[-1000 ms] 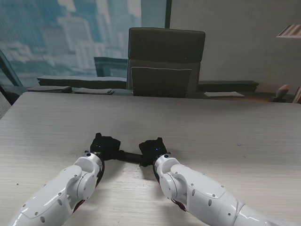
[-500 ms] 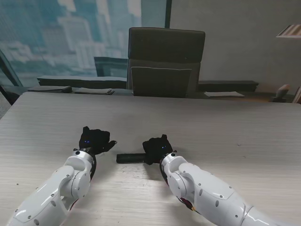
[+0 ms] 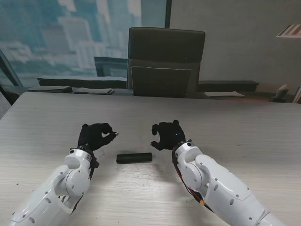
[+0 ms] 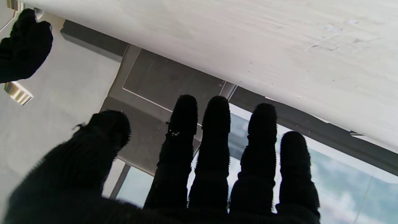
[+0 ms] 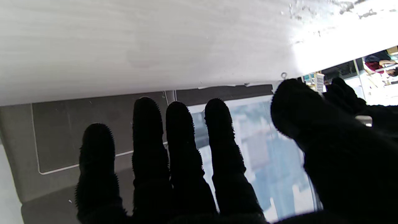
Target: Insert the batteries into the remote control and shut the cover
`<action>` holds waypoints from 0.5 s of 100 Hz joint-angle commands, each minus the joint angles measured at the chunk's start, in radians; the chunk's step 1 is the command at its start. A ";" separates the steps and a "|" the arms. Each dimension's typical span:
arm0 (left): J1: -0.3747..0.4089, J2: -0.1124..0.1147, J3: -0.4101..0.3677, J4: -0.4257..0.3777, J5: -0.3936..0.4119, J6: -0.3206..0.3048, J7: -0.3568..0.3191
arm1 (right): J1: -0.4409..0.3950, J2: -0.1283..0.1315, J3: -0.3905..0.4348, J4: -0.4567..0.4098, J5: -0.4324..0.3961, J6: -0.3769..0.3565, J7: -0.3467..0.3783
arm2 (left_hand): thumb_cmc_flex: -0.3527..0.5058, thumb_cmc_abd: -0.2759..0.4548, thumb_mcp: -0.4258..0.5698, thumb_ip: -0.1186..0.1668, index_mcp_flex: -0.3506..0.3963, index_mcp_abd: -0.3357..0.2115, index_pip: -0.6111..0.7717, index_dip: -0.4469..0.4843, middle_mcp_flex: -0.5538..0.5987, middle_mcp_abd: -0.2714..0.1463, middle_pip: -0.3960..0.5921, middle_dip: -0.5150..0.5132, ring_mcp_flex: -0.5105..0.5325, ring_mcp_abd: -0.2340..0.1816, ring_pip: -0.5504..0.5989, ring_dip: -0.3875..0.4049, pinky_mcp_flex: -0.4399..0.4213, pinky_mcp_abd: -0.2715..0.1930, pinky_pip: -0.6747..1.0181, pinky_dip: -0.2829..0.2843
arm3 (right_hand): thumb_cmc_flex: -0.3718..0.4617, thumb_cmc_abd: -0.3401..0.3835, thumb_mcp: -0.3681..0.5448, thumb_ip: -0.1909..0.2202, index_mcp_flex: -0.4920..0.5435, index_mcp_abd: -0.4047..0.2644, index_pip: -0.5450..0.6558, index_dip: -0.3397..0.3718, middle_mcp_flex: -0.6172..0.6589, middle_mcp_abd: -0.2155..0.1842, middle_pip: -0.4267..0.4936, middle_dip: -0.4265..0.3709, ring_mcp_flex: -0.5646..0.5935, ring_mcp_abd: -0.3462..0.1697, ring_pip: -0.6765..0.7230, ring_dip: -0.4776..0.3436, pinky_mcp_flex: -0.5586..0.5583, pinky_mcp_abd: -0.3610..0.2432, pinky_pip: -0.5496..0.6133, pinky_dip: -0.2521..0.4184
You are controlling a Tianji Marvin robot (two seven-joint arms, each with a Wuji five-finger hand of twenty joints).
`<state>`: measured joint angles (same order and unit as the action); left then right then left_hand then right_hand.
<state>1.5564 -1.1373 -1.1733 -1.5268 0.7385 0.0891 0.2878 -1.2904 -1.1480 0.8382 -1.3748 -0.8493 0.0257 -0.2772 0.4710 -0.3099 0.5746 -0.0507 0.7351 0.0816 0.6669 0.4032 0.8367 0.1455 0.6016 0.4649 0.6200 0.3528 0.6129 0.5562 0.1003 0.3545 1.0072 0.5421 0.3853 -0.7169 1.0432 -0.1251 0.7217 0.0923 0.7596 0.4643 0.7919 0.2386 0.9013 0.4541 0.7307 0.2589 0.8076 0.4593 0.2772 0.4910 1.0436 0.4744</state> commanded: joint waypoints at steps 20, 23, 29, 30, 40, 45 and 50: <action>0.018 -0.001 -0.038 -0.055 -0.049 -0.092 -0.055 | -0.045 0.015 0.092 -0.071 0.043 -0.126 0.019 | -0.011 -0.004 -0.090 0.037 -0.160 0.036 -0.197 -0.087 -0.191 0.051 -0.130 -0.057 -0.121 -0.005 -0.039 0.003 -0.007 -0.015 0.096 0.099 | -0.062 0.015 -0.039 0.023 -0.045 0.017 -0.049 0.004 -0.043 0.005 -0.034 -0.020 0.025 0.022 -0.070 -0.039 0.012 0.049 -0.087 -0.032; 0.018 -0.002 -0.041 -0.056 -0.063 -0.111 -0.059 | -0.051 0.014 0.102 -0.076 0.054 -0.146 0.022 | -0.010 -0.010 -0.095 0.036 -0.169 0.037 -0.205 -0.090 -0.205 0.056 -0.137 -0.059 -0.132 -0.006 -0.043 0.005 -0.008 -0.019 0.100 0.105 | -0.073 0.021 -0.048 0.022 -0.050 0.017 -0.056 0.003 -0.044 0.008 -0.038 -0.021 0.024 0.023 -0.077 -0.040 0.013 0.049 -0.095 -0.031; 0.018 -0.002 -0.044 -0.058 -0.088 -0.147 -0.068 | -0.063 0.013 0.120 -0.086 0.076 -0.178 0.026 | -0.006 -0.024 -0.110 0.035 -0.188 0.039 -0.241 -0.101 -0.239 0.062 -0.163 -0.069 -0.161 -0.012 -0.065 0.005 -0.017 -0.028 0.089 0.116 | -0.094 0.024 -0.065 0.021 -0.056 0.017 -0.067 0.002 -0.045 0.011 -0.047 -0.022 0.024 0.026 -0.091 -0.040 0.015 0.052 -0.117 -0.028; 0.019 -0.002 -0.045 -0.058 -0.092 -0.153 -0.070 | -0.065 0.013 0.123 -0.087 0.081 -0.184 0.027 | -0.005 -0.025 -0.115 0.035 -0.190 0.038 -0.251 -0.104 -0.243 0.062 -0.169 -0.072 -0.164 -0.013 -0.072 0.004 -0.017 -0.030 0.082 0.117 | -0.097 0.024 -0.067 0.020 -0.058 0.018 -0.068 0.002 -0.045 0.011 -0.049 -0.022 0.025 0.027 -0.092 -0.040 0.015 0.053 -0.118 -0.028; 0.024 0.005 -0.058 -0.071 -0.123 -0.207 -0.121 | -0.093 0.010 0.150 -0.106 0.129 -0.227 0.037 | 0.007 -0.045 -0.143 0.033 -0.224 0.039 -0.318 -0.118 -0.297 0.066 -0.224 -0.097 -0.211 -0.029 -0.146 -0.025 -0.036 -0.041 -0.014 0.092 | -0.117 0.027 -0.097 0.013 -0.081 0.023 -0.094 -0.002 -0.052 0.011 -0.079 -0.029 0.022 0.027 -0.120 -0.043 0.019 0.059 -0.153 -0.024; 0.031 0.012 -0.071 -0.085 -0.136 -0.231 -0.165 | -0.110 0.008 0.165 -0.119 0.159 -0.245 0.048 | 0.017 -0.039 -0.150 0.037 -0.240 0.039 -0.343 -0.120 -0.320 0.067 -0.242 -0.106 -0.226 -0.040 -0.176 -0.041 -0.036 -0.060 -0.065 0.072 | -0.121 0.029 -0.114 0.011 -0.091 0.023 -0.106 -0.003 -0.056 0.010 -0.095 -0.032 0.022 0.031 -0.140 -0.047 0.024 0.066 -0.173 -0.022; 0.039 0.018 -0.083 -0.100 -0.154 -0.250 -0.204 | -0.131 0.008 0.182 -0.134 0.190 -0.258 0.064 | 0.027 -0.033 -0.154 0.044 -0.246 0.044 -0.365 -0.122 -0.334 0.070 -0.258 -0.114 -0.236 -0.047 -0.205 -0.060 -0.029 -0.079 -0.119 0.042 | -0.123 0.032 -0.130 0.010 -0.099 0.023 -0.118 -0.004 -0.058 0.010 -0.110 -0.034 0.030 0.037 -0.165 -0.051 0.030 0.075 -0.192 -0.017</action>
<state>1.5805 -1.1348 -1.2510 -1.5990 0.6027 -0.1554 0.1137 -1.3891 -1.1399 1.0126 -1.4854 -0.6686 -0.2210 -0.2403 0.4911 -0.3407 0.4521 -0.0401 0.5247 0.1131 0.3422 0.2940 0.5443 0.2065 0.3687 0.3695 0.4197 0.3358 0.4466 0.5195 0.0822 0.3270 0.9498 0.6209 0.2978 -0.7001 0.9383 -0.1251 0.6446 0.1079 0.6655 0.4643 0.7551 0.2386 0.8050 0.4328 0.7466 0.2744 0.6697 0.4193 0.2987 0.5213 0.8839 0.4503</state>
